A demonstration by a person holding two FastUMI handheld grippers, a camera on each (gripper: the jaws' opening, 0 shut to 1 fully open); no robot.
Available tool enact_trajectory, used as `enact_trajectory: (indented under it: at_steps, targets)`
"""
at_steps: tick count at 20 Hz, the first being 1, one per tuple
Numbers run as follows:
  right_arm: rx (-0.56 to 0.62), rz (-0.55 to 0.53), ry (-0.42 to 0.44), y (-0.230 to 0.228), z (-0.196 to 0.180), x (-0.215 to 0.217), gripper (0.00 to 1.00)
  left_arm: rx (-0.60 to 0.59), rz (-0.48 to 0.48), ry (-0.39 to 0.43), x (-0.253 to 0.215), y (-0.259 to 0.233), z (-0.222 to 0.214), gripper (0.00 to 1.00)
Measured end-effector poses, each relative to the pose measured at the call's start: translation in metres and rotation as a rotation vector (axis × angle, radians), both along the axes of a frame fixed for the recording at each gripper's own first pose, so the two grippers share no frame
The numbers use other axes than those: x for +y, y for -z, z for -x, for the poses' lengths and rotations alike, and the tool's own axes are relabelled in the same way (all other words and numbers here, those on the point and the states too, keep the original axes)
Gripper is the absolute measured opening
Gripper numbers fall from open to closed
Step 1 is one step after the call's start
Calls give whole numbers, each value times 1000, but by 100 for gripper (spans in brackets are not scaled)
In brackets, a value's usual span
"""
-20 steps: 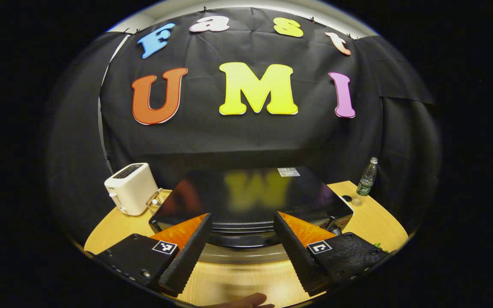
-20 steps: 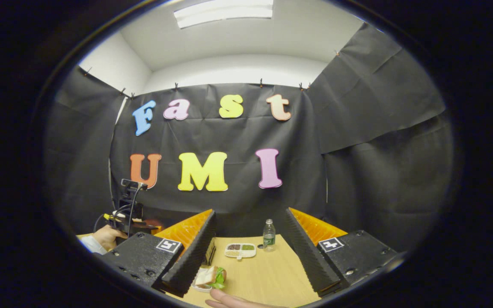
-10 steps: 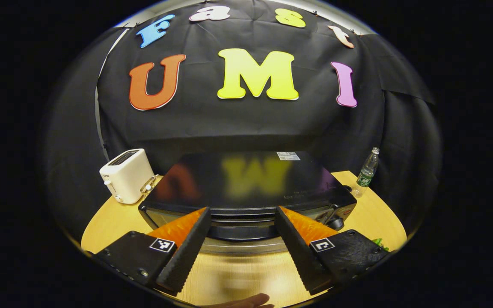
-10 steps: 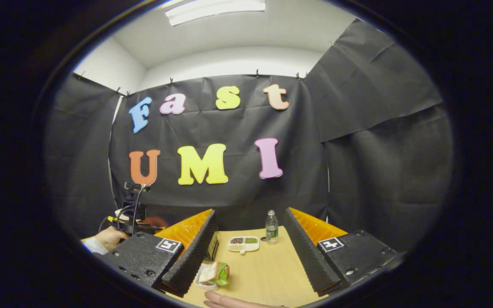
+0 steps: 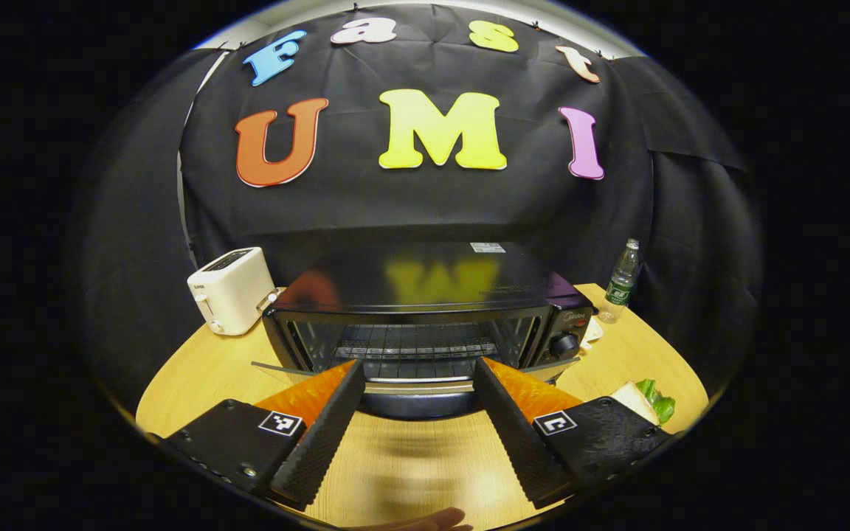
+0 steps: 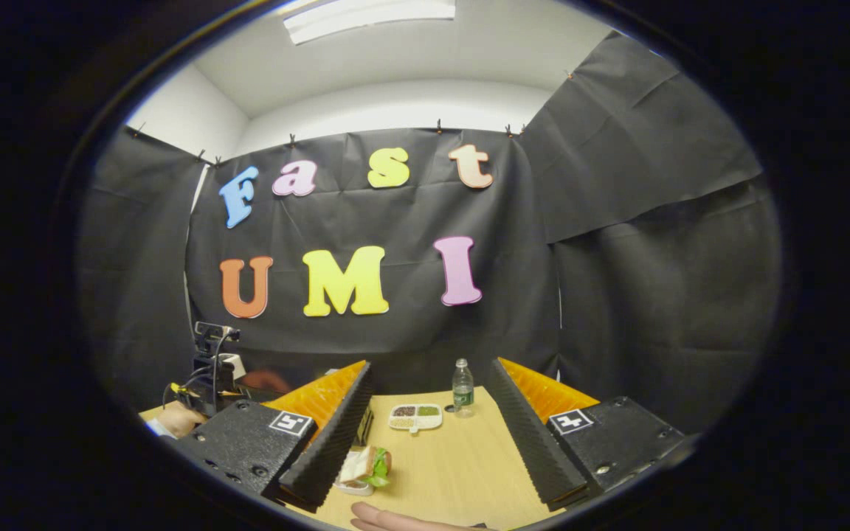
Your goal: Open the electric oven with the left hand, put the food in, and close the electric oven.
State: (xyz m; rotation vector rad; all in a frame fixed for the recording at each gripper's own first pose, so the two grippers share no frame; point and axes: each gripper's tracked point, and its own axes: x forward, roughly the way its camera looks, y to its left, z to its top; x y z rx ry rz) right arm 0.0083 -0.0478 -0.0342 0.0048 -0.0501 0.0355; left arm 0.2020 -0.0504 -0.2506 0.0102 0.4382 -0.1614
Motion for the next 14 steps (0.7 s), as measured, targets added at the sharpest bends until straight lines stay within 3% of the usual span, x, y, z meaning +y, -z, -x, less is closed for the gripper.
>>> enact_trajectory:
  at_steps: [8, 9, 10, 12, 14]
  targets:
    - [21, 13, 10, 9, 6, 0, 96, -28, 10, -11, 4, 35, 49, 99]
    - [25, 11, 16, 11, 5, -2, 96, -25, 8, -9, 4, 42, 55, 90]
    - [24, 6, 27, 11, 3, -3, 96, -18, 3, -6, 4, 49, 62, 98]
    - [39, 8, 38, 15, -2, -4, 100, 5, 1, -5, 4, 64, 72, 97]
    - [51, -1, 34, 18, -4, 1, 96, 27, -2, -4, 4, 78, 80, 95]
